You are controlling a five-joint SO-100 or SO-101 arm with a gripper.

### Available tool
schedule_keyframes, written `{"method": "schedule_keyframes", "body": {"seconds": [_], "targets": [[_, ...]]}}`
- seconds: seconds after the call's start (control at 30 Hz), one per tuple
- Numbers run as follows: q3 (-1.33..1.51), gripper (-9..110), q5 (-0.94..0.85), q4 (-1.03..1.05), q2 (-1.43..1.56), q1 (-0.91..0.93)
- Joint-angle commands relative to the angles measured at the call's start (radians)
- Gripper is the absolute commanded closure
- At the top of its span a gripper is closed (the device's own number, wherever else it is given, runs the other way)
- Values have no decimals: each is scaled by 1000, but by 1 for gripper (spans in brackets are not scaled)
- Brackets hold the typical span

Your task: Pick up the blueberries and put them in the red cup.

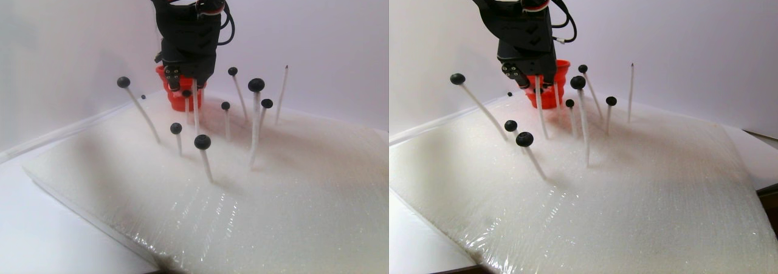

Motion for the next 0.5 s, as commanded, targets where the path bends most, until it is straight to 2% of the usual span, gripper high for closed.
{"method": "schedule_keyframes", "body": {"seconds": [0.0,0.47], "targets": [[-21,89,-8,-25,32,-17],[5,90,-11,32,121,-26]]}}
